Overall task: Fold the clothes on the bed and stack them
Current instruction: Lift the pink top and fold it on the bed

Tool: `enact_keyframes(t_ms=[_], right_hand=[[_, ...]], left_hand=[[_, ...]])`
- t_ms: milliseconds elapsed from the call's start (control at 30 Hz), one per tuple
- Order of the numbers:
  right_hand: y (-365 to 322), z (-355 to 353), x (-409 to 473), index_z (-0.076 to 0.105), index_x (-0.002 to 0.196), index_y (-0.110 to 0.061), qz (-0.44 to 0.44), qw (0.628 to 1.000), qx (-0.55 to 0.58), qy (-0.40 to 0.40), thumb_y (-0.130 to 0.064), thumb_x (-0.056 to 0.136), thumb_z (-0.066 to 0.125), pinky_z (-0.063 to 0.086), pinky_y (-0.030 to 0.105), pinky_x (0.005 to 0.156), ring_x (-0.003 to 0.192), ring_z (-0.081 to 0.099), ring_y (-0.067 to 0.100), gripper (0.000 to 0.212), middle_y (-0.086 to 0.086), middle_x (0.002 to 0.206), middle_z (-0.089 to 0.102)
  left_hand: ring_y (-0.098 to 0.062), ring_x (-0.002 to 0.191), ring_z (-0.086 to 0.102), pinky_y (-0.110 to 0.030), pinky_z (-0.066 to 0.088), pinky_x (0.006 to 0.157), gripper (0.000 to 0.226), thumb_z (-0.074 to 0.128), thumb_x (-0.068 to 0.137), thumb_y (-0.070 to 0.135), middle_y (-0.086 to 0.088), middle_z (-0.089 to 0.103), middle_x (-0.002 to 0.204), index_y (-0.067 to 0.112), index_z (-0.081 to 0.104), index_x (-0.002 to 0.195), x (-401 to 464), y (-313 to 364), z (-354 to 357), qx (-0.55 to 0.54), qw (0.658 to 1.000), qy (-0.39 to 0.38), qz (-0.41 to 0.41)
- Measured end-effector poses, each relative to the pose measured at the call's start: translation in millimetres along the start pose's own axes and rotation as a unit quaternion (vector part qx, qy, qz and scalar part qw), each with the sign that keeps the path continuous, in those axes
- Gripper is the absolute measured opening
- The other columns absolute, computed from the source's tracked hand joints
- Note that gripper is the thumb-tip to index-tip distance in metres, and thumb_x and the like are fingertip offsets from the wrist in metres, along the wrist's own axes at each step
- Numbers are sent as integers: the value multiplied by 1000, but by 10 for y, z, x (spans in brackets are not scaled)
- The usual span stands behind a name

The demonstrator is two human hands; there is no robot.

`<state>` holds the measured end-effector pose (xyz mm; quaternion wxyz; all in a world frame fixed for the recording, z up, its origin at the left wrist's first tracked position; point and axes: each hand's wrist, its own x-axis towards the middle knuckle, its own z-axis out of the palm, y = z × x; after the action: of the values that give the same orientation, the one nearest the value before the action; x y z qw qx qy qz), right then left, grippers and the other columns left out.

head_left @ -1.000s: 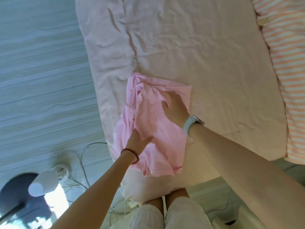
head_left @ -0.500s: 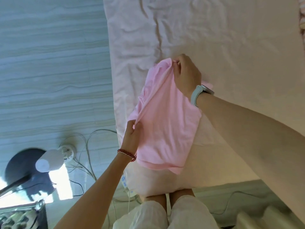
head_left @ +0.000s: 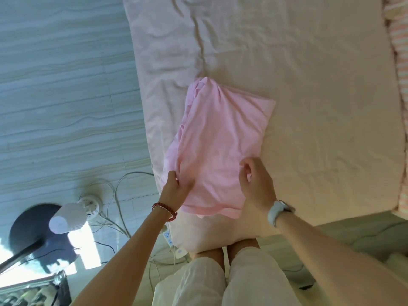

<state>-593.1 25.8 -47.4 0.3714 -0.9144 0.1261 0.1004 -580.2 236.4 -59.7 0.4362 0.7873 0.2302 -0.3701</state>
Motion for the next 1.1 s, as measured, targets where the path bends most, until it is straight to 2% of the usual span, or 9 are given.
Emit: enact_keyframes(t_ms=[133,200,400,500,667,767,833,933,1100], right_hand=[[267,173,-792,56,107,-7,-6,973,-69,-220,-9,81,56,43,36,87,105,47,25,26,6,109,53],[330,289,-986,50,116,-15,-15,955,-161,-248,-18,84,52,38,30,90,114,41,21,32,0,120,48],[290,394,-1015,54,101,-6,44,981,-146,-121,-6,89,46,36,29,81,105,46,25,14,9,111,51],[283,324,-1009,50,94,-4,97,992,-37,-76,-5,88,50,40,38,68,80,53,32,6,13,96,52],[199,317,-1169,38,77,-20,291,936,196,28,-4,88,49,51,37,54,49,61,16,22,4,59,52],[209,401,-1308,45,90,-16,303,937,110,-134,-10,90,44,54,41,67,64,65,21,6,5,68,65],[262,436,-1354,47,101,-16,307,934,22,-180,-16,91,43,51,36,68,74,63,24,10,4,83,67],[295,372,-1255,50,110,-16,342,932,60,-100,-18,93,44,46,32,69,82,60,25,18,5,93,64],[236,159,-679,54,108,-6,322,939,120,24,-18,94,45,45,34,78,93,58,29,20,10,101,62]], left_hand=[[-23,79,47,-30,37,63,23,54,90,19,-6,48,84,5,36,93,4,-1,44,-16,999,29,-2],[-24,83,48,-31,41,68,20,52,91,17,-9,50,90,5,37,94,-16,-5,59,-22,999,22,5],[-21,84,46,-31,42,70,17,49,93,16,-4,47,88,5,37,95,-135,22,62,-33,998,20,50],[-21,81,45,-31,40,67,17,48,94,17,-1,45,84,5,37,97,-140,16,42,-32,997,39,65],[-19,68,43,-30,37,56,19,48,93,17,-1,42,75,5,34,94,-156,-13,103,5,995,52,82],[-24,72,45,-31,35,62,18,47,92,15,0,41,71,5,33,94,-120,-73,126,58,994,85,31],[-29,78,49,-35,38,68,19,47,91,15,-3,46,74,5,34,100,-82,-89,91,112,990,81,-6],[-36,96,55,-40,42,78,34,50,89,12,-16,54,103,2,36,119,0,-12,22,163,982,95,-3],[-39,120,38,-48,36,95,49,55,85,13,-21,36,134,5,37,130,208,376,25,206,961,161,91]])
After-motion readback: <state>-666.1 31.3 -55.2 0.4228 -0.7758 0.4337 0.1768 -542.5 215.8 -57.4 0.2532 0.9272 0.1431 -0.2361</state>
